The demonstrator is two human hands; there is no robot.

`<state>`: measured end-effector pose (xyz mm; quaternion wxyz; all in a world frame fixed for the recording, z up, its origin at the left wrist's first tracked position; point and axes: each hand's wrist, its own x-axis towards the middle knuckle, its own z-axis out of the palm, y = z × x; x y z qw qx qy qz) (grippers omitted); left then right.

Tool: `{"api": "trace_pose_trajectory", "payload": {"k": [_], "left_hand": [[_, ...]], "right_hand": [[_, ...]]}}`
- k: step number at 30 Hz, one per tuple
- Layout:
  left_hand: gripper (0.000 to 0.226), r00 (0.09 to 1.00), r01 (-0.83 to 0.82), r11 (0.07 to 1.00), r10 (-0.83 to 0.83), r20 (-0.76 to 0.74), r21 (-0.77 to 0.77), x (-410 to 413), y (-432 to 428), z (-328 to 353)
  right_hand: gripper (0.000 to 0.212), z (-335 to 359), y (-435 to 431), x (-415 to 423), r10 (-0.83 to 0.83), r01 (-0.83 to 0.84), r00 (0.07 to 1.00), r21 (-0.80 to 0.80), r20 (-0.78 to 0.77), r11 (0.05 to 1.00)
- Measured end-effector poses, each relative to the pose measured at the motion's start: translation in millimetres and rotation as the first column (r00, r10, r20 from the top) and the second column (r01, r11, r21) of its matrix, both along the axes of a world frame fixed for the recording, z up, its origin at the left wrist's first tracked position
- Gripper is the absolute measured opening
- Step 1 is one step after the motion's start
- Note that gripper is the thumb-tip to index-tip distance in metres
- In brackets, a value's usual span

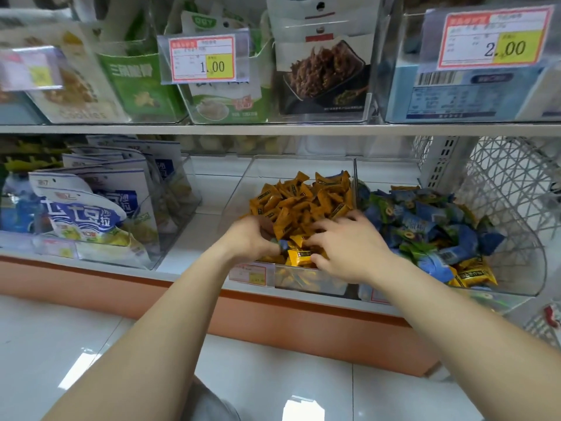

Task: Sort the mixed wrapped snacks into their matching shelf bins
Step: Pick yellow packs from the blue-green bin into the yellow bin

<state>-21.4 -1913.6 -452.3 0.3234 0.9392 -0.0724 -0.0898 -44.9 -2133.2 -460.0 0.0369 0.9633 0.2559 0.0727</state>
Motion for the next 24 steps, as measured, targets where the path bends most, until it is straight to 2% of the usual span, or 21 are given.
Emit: {"api": "trace_pose_trajectory", "payload": {"k": [3, 6, 8, 10, 12, 13, 14, 15, 17, 19, 21, 24], "left_hand": [[0.024, 0.991, -0.081, 0.995, 0.086, 0.106, -0.052, -7, 17, 13], [0.028, 0.96, -0.156, 0.962, 0.2, 0.195, -0.223, -15, 19, 26], [0.022, 0.97, -0.11, 0.871, 0.199, 0.14, -0.48, -23, 6, 31], [0.019, 0.992, -0.067, 0.742, 0.119, 0.032, -0.667, -31, -15, 33], [0.02, 0.999, -0.052, 0.652, 0.043, -0.032, -0.756, -35, -32, 32], [0.021, 0.999, -0.034, 0.65, 0.028, -0.02, -0.759, -36, -37, 31], [0.023, 0.999, 0.001, 0.702, 0.035, 0.036, -0.712, -35, -41, 28], [0.023, 0.991, 0.047, 0.791, 0.041, 0.129, -0.61, -34, -43, 25], [0.02, 0.959, 0.141, 0.926, -0.04, 0.281, -0.351, -31, -47, 16], [0.02, 0.943, 0.211, 0.96, -0.151, 0.297, -0.182, -27, -53, 7], [0.028, 0.936, 0.252, 0.966, -0.227, 0.27, -0.063, -19, -59, 2], [0.061, 0.934, 0.306, 0.948, -0.317, 0.161, 0.09, -6, -69, -6]], "right_hand": [[0.039, 4, 3, -1, -0.035, 0.038, 0.999, 0.148, -0.023, 0.988], [0.041, 13, 6, 0, -0.042, 0.062, 0.998, 0.462, -0.053, 0.885], [0.048, 21, 11, -2, 0.033, 0.054, 0.992, 0.639, -0.123, 0.768], [0.045, 30, 12, -5, 0.129, 0.03, 0.981, 0.763, -0.148, 0.645], [0.031, 36, 4, -6, 0.129, 0.023, 0.985, 0.827, -0.116, 0.562], [0.025, 38, -4, -6, 0.097, 0.035, 0.99, 0.842, -0.104, 0.539], [0.021, 40, -16, -5, 0.055, 0.059, 0.993, 0.852, -0.102, 0.52], [0.02, 40, -29, -4, 0.009, 0.086, 0.994, 0.859, -0.105, 0.505], [0.019, 37, -58, -3, -0.114, 0.111, 0.992, 0.83, -0.057, 0.546], [0.021, 32, -84, -4, -0.239, 0.161, 0.971, 0.76, -0.007, 0.63], [0.021, 28, -100, -5, -0.332, 0.236, 0.943, 0.707, -0.001, 0.667], [0.015, 24, -109, -5, -0.438, 0.393, 0.898, 0.518, -0.039, 0.759]]}}
